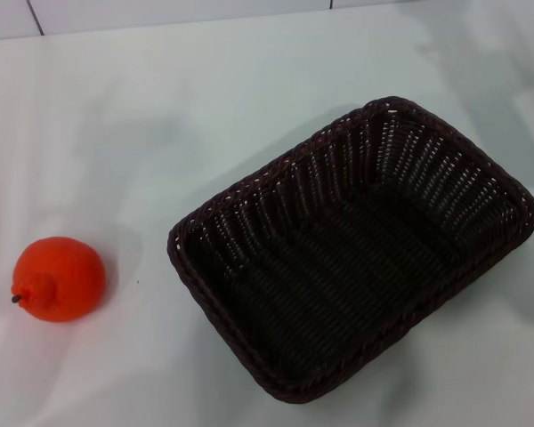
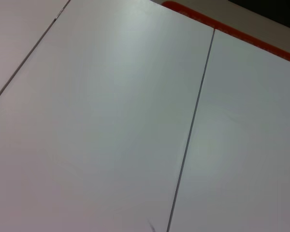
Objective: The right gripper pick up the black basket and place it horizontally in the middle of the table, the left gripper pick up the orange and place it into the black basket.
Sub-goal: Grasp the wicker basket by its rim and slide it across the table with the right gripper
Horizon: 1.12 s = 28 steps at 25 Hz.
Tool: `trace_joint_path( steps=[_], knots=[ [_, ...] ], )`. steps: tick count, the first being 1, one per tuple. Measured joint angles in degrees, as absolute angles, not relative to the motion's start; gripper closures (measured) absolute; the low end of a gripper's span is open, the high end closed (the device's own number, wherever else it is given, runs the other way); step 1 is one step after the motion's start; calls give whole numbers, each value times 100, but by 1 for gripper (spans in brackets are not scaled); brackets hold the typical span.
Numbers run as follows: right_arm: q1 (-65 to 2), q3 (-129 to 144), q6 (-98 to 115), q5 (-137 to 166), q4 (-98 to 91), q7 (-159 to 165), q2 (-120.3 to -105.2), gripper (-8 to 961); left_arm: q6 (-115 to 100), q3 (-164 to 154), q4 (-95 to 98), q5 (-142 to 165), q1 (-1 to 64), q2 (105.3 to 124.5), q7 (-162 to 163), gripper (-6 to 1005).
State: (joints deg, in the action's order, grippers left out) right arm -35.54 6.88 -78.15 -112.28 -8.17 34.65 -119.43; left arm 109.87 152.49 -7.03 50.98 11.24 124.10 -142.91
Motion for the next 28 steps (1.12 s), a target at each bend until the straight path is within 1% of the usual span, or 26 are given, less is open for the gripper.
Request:
trace_joint_path(
  steps=[7,10,12,14,16,19,21,22,23,25,28],
  knots=[
    [-3597,1328,-7628,-11219,-1072,4085,-11908,175,10985,15249,-714,5098,1125,12410,-14291,156],
    [-3557,2009,-7467,-11075,-1617,5029,-11890,175,10985,15249,-721,5098,1125,12411,-14291,156],
    [-3467,2653,-7283,-10647,-2375,6269,-11834,175,10985,15271,-724,5097,1125,12410,-14291,156],
    [-3392,3157,-7151,-9953,-3192,7664,-11711,176,10985,15306,-729,5098,1127,12410,-14291,157],
    [-3368,3585,-7214,-8910,-4047,9235,-11500,176,10986,15324,-738,5097,1131,12406,-14291,157],
    [-3485,3983,-7755,-7362,-5141,11291,-11123,188,10986,15329,-746,5098,1133,12401,-14291,157],
    [-3663,4036,-8338,-6414,-5723,12219,-10956,196,10986,15334,-747,5097,1136,12401,-14291,157],
    [-3895,3988,-8993,-5494,-6201,12830,-10856,200,10986,15336,-748,5097,1141,12401,-14292,157],
    [-3895,3988,-8993,-5494,-6201,12830,-10856,204,10986,15338,-748,5097,1144,12401,-14293,157],
    [-4102,3959,-9564,-4727,-6554,13142,-10815,212,10986,15338,-747,5098,1155,12401,-14294,157],
    [-4391,3984,-10236,-3612,-6899,13235,-10838,224,10986,15363,-747,5098,1179,12401,-14310,156]
  ],
)
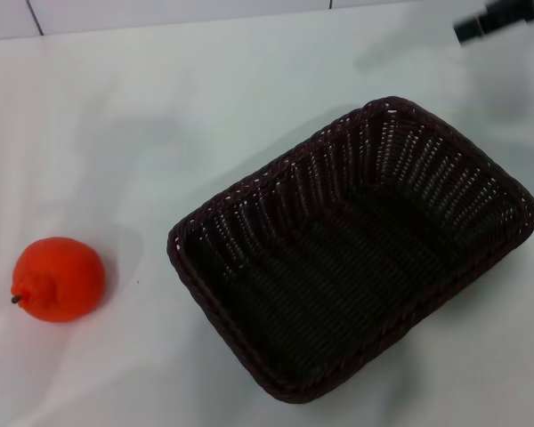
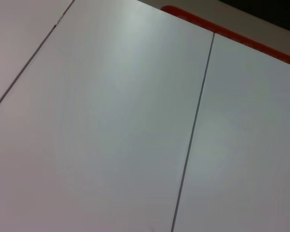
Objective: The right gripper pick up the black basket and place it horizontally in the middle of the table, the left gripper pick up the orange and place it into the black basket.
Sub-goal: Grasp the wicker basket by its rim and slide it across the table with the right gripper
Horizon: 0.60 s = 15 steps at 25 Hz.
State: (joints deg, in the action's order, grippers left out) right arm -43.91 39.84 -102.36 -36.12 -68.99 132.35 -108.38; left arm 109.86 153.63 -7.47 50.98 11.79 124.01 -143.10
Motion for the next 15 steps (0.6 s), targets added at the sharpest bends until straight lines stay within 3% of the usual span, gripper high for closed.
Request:
trace_joint_path(
  steps=[15],
  knots=[
    [-4527,4657,-10145,-2582,-6095,13202,-11182,284,10976,15399,-821,5098,1267,12392,-14321,156]
  ],
)
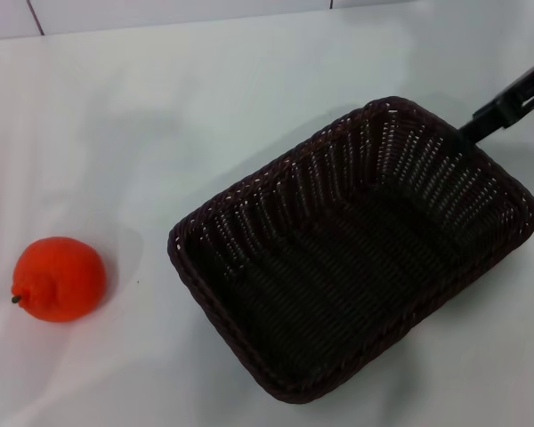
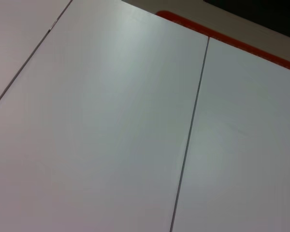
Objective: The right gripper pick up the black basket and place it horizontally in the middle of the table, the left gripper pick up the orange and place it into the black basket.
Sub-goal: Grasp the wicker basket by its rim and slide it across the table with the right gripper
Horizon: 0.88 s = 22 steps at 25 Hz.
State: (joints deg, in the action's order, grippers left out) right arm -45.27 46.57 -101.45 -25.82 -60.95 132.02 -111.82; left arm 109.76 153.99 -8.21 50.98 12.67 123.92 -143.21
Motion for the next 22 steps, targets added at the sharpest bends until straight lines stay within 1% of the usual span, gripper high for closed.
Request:
trace_joint_path(
  steps=[5,12,18,22],
  knots=[
    [-4571,4846,-9730,-2571,-5267,13013,-11207,304,10969,15398,-825,5097,1287,12392,-14318,156],
    [-4569,4841,-9708,-2584,-5082,12917,-11210,332,10968,15399,-826,5097,1291,12392,-14318,156],
    [-4539,4707,-9759,-2617,-5086,12920,-11210,605,10968,15398,-826,5097,1310,12392,-14318,157],
    [-4537,4043,-9849,-2655,-5081,12960,-11143,787,10968,15398,-826,5097,1308,12392,-14310,157]
  ],
)
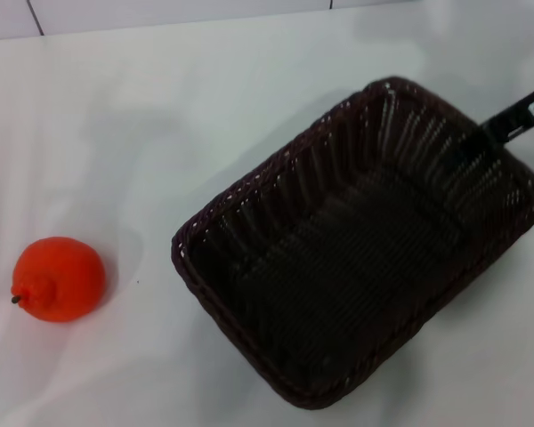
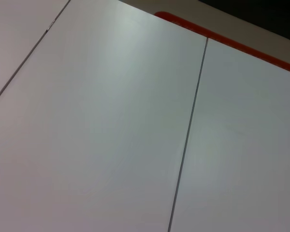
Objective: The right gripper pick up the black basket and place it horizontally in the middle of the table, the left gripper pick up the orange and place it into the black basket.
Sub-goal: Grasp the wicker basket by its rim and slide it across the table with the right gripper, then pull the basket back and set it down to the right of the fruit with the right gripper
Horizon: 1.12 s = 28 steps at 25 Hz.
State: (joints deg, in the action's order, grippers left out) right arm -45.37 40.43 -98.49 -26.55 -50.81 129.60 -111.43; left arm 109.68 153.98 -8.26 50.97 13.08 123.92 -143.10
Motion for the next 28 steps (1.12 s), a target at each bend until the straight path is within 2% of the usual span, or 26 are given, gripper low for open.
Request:
trace_joint_path(
  steps=[4,8,11,13,21,24,28],
  knots=[
    [-4445,3124,-9978,-3045,-4912,12997,-10971,796,10968,15398,-825,5098,1288,12392,-14303,157],
    [-4257,2614,-9862,-3701,-4228,13024,-10733,801,10968,15398,-825,5098,1287,12392,-14304,156],
    [-4127,2484,-9612,-3955,-3823,13115,-10681,801,10968,15399,-826,5097,1300,12392,-14303,156],
    [-4063,2456,-9417,-4022,-3737,13226,-10738,800,10965,15398,-827,5097,1315,12392,-14304,156],
    [-3992,2383,-8599,-4046,-3636,13641,-11219,801,10904,15384,-826,5098,1353,12392,-14317,156],
    [-4030,2379,-8373,-4047,-3503,13737,-11306,801,10900,15361,-826,5113,1354,12392,-14316,156],
    [-4066,2396,-8089,-4051,-3383,13884,-11341,800,10897,15340,-813,5143,1354,12400,-14296,156]
  ],
)
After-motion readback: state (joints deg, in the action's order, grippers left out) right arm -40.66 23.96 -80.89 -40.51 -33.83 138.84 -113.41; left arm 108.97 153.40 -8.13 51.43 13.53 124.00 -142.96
